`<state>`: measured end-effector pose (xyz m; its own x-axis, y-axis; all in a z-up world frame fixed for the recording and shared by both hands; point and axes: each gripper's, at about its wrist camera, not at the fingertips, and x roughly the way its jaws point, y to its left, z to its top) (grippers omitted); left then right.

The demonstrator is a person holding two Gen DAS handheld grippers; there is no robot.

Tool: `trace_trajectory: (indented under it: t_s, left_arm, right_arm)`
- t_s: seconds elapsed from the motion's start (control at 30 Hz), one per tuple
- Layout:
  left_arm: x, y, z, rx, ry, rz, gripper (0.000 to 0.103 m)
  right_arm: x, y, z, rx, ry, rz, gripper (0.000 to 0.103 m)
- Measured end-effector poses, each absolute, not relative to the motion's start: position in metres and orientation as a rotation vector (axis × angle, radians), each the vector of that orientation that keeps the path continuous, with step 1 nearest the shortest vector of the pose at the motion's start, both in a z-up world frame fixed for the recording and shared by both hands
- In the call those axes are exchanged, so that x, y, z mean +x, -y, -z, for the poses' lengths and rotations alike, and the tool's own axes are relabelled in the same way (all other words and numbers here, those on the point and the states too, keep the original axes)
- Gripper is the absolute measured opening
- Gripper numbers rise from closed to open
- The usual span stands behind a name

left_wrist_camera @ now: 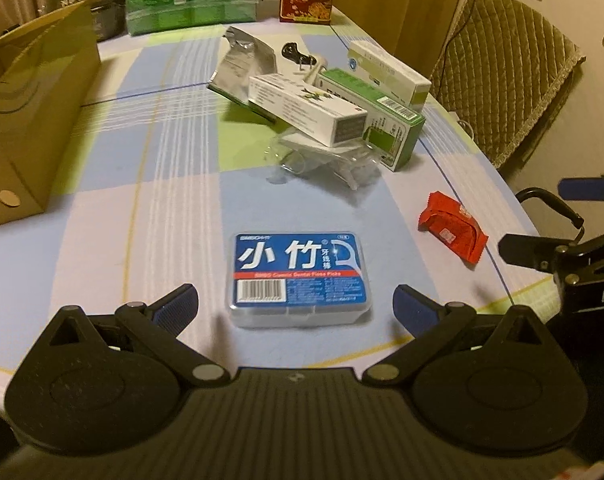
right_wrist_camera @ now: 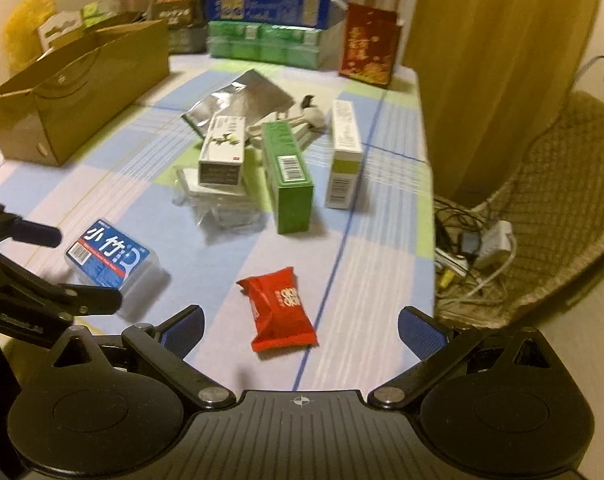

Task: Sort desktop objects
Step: 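Move left tool to the blue floss box while right tool approaches the red packet, then close left tool on the blue floss box while right tool grasps the red packet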

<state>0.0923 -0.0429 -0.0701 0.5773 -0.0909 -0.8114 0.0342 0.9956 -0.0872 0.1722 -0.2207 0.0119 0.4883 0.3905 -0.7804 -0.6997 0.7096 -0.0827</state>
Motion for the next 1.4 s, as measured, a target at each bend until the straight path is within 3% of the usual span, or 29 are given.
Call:
trace_trajectory:
  t_s: [0.1,0.23,0.53,0.63,0.8,1.4]
  left_arm:
    - [0.099,0.045,0.076,-0.052,-0.958,0.075,0.102]
    - [0.103,0.045,0.081,-0.039,-0.964,0.079,0.098]
    - [0.109,0.042,0.090,-0.043,-0.974,0.086,0.092]
    - [0.110,0.043,0.091,-0.029,-0.968,0.084,0.091]
    - [0.108,0.039,0.093,-0.035,-0.951,0.079,0.091]
    - [0.105,0.040,0.092,0.047,-0.906,0.078,0.084]
  right_arm:
    - [0.181,0.212,-0.006,-0.470,-0.842,-0.723,0.098]
    - [0.199,0.201,0.006,-0.497,-0.918,-0.782,0.080]
    - [0.215,0.185,0.028,-0.588,-1.018,-0.839,0.057]
    - [0.215,0.185,0.030,-0.585,-1.017,-0.839,0.053]
    - [0.214,0.182,0.029,-0.573,-1.020,-0.865,0.032]
    - [0.206,0.187,0.019,-0.488,-1.001,-0.808,0.028]
